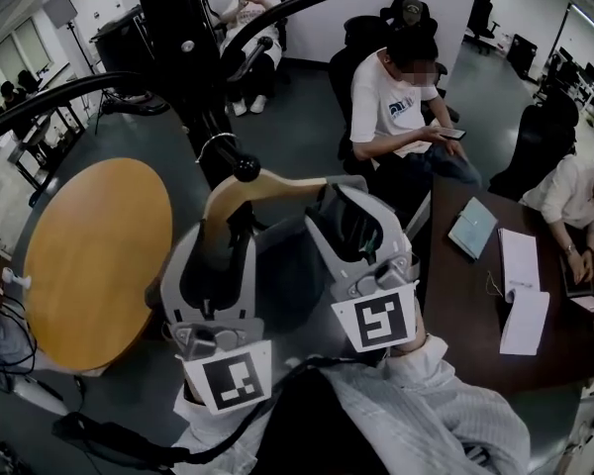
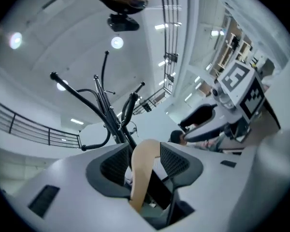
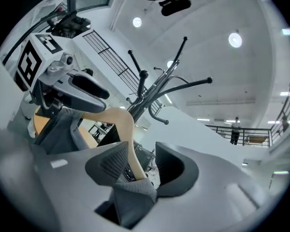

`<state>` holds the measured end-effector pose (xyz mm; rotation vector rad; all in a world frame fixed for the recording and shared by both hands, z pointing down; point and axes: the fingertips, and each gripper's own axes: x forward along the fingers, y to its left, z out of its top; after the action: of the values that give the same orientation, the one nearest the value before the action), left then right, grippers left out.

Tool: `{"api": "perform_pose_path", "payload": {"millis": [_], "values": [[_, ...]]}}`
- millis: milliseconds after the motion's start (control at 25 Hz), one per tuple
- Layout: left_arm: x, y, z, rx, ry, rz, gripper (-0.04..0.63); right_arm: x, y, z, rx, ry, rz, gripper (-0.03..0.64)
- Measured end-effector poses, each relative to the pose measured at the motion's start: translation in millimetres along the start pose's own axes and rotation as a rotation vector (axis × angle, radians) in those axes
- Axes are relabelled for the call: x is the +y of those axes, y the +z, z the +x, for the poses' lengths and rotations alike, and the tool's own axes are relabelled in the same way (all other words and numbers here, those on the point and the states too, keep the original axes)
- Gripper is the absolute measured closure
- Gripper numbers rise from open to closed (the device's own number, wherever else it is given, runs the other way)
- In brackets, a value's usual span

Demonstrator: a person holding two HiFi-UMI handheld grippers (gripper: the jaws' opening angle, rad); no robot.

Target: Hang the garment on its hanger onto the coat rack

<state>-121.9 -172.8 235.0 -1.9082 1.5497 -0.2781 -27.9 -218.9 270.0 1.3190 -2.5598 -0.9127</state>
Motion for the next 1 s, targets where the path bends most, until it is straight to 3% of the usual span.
{"api": "perform_pose_path", "payload": {"millis": [120,280,440,520,640,1000], "values": [[-13,14,3,-0.051,-0.011,-0.146,0.405,-10,0,-12,-0.002,-0.046,0.086,0.51],[-38,26,10,-0.073,-0.043,-0.233,0.408,-19,-3,-28,0.011,-0.106,0.174,0.614],[-63,27,17,-0.067,-0.114,-0.322,0.548,-20,-10,-38,0.048,-0.124,0.205,0.615],[-75,23,19,-0.046,-0.157,-0.397,0.58,-20,-15,-42,0.073,-0.129,0.229,0.615],[-88,22,21,-0.042,-0.196,-0.478,0.591,-23,-16,-47,0.062,-0.136,0.283,0.615],[-96,20,29,-0.04,-0.192,-0.566,0.591,-24,-15,-54,0.035,-0.124,0.292,0.615]]}}
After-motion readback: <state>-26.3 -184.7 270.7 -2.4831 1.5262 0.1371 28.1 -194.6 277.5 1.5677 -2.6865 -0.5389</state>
